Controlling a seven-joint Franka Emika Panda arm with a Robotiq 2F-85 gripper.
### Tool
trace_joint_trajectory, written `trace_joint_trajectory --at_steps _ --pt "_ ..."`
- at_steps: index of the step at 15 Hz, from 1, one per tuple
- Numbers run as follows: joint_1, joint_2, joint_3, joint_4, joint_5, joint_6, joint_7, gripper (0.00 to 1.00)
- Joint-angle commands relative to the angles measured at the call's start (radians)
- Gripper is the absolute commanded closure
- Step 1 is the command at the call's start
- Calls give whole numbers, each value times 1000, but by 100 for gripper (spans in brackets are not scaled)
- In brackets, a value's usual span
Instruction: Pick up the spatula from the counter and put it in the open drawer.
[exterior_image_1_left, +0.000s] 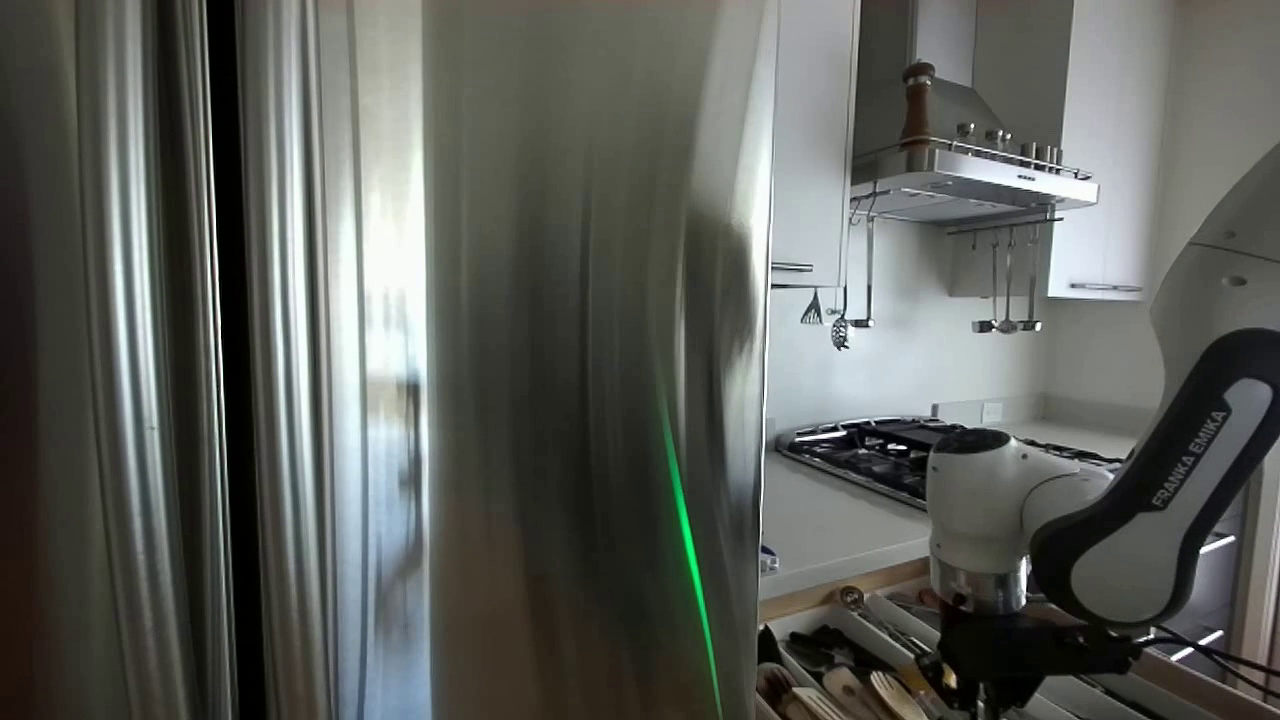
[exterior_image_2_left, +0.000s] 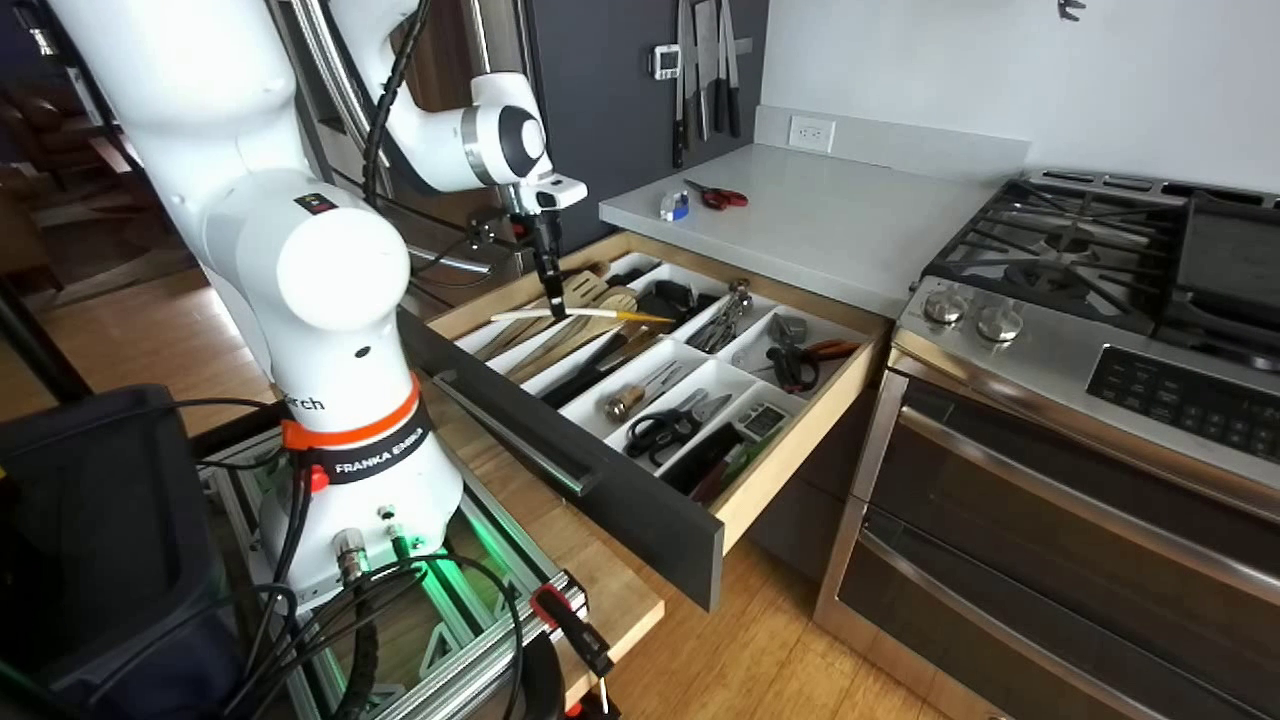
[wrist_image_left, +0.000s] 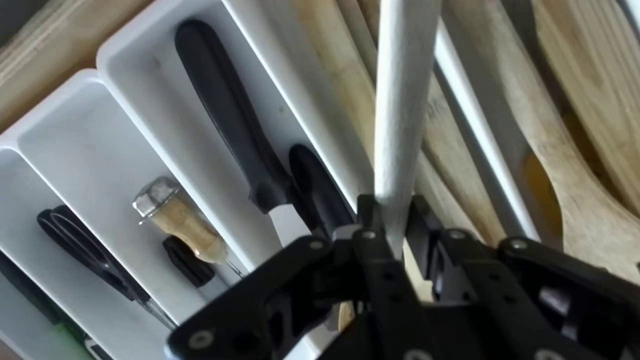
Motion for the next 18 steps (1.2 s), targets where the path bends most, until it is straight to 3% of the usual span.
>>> trace_joint_trajectory --at_steps 1,5,6,8,13,18 --pt "21 17 -28 0 38 -9 -45 81" --pt "28 51 -45 8 80 -12 -99 81" --pt "29 51 -45 8 81 -12 -99 95" --pt "36 79 -43 18 29 -6 -113 95" --pt "88 144 -28 14 49 29 -265 95" --pt "112 147 -50 19 -90 29 -277 95"
